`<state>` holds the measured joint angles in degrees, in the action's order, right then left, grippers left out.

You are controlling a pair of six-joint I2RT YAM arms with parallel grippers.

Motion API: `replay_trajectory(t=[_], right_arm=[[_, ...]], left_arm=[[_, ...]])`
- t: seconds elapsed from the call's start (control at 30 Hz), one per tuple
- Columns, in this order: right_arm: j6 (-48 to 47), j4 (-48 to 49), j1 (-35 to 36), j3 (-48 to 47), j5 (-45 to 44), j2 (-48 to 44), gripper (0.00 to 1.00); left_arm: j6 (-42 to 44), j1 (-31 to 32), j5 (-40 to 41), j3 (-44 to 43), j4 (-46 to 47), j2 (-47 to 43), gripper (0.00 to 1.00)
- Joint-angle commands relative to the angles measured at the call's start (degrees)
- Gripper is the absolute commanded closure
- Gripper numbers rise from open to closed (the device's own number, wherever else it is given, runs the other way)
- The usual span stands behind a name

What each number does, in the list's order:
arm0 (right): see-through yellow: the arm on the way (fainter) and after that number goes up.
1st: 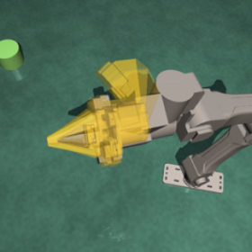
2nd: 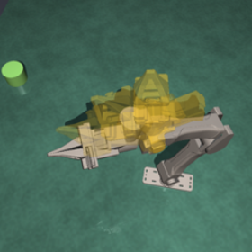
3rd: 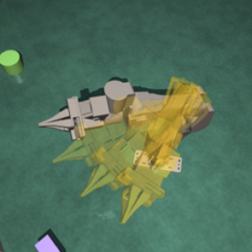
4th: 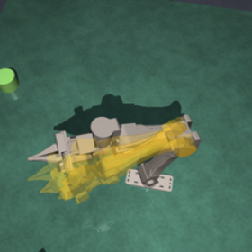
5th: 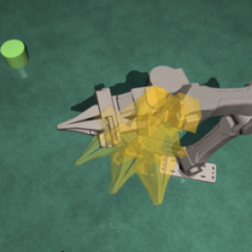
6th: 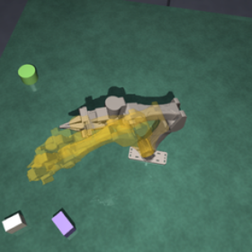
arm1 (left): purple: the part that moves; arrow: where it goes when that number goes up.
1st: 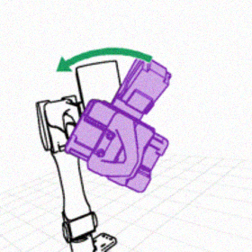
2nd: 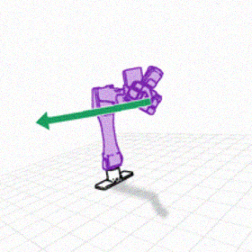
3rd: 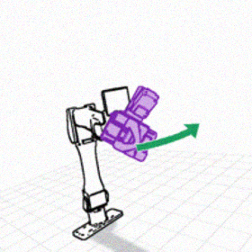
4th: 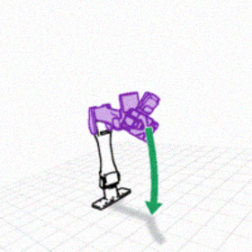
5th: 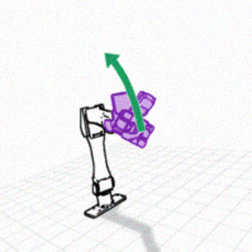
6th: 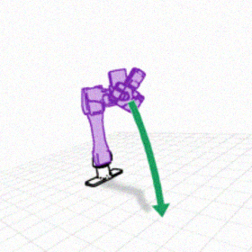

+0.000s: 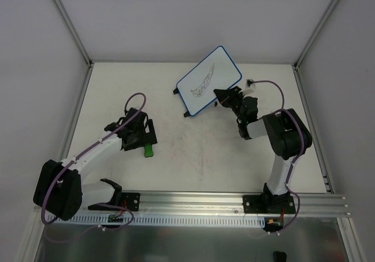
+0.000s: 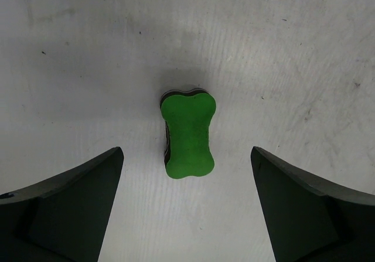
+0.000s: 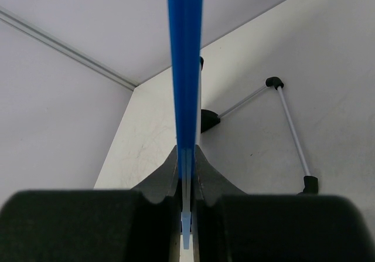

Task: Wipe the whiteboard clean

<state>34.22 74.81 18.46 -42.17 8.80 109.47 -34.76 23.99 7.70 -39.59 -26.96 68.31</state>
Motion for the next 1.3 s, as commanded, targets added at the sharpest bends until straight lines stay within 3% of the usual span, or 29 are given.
replay_trajectory(t=[0.0, 0.23, 0.6, 0.7, 1.27], right_arm=[[-2.58, 11.5, 0.09, -0.54, -1.06, 1.09, 1.0], [-2.14, 11.5, 0.09, -0.81, -0.54, 1.27, 1.0], [-1.87, 11.5, 0.09, -1.42, 0.34, 1.62, 1.0], [-1.7, 11.5, 0.09, -1.6, 0.61, 1.8, 1.0], [-1.35, 11.5, -0.09, -1.51, 0.87, 1.8, 1.0]], left_arm=[[1.71, 1.85, 0.12, -2.59, -2.04, 1.64, 0.09], [1.63, 3.17, 3.19, -3.47, -3.71, 7.43, 0.28], [1.37, 3.17, 4.69, -4.17, -3.89, 9.29, 0.39], [1.54, 3.17, 4.86, -4.53, -3.89, 9.29, 0.47], [3.56, 6.16, 6.44, -8.57, -3.89, 15.01, 0.45]])
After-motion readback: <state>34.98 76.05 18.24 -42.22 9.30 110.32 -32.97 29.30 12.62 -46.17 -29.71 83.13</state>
